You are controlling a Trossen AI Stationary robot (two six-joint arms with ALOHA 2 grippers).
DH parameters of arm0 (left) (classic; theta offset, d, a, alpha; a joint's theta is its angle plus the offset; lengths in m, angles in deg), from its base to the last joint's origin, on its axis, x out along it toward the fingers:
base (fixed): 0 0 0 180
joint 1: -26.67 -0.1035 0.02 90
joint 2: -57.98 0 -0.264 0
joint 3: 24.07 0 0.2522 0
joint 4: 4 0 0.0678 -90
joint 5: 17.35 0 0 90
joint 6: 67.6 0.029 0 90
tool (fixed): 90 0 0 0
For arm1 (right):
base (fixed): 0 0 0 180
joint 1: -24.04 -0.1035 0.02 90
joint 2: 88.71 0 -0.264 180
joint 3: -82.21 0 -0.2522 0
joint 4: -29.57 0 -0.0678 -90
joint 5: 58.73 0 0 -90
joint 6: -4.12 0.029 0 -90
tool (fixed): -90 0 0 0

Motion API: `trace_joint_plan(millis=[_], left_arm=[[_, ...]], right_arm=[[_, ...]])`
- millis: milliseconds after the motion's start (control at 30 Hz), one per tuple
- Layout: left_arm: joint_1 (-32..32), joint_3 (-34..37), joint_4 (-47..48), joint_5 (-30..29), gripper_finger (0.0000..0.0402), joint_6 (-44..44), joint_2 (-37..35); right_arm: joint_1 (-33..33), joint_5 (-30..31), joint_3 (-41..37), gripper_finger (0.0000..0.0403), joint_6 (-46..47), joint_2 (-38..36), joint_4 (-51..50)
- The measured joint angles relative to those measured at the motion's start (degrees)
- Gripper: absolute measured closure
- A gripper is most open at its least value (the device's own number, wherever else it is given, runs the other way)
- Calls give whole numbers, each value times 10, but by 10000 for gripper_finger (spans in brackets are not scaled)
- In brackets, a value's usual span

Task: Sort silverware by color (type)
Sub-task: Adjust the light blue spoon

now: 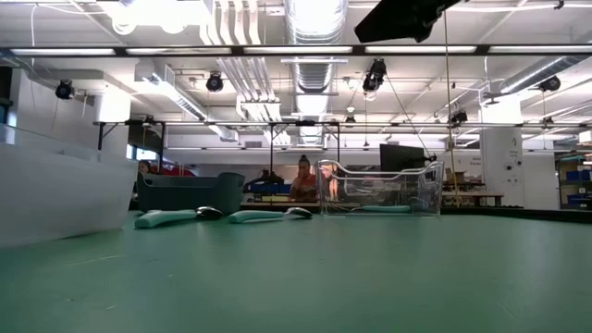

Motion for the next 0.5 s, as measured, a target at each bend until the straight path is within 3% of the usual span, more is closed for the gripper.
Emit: trace_joint_plan(millis=[100,300,500], left_arm=[[-6,-50,59,-23,258,75,-1],[-29,-140,85,-194,283,293,-14],[-70,-155,79,-308,333,494,-43]], right_arm=[[0,-1,0,255,11,0,-12],[0,0,0,255,39,8,-17],[0,0,0,255,50,29,-17]])
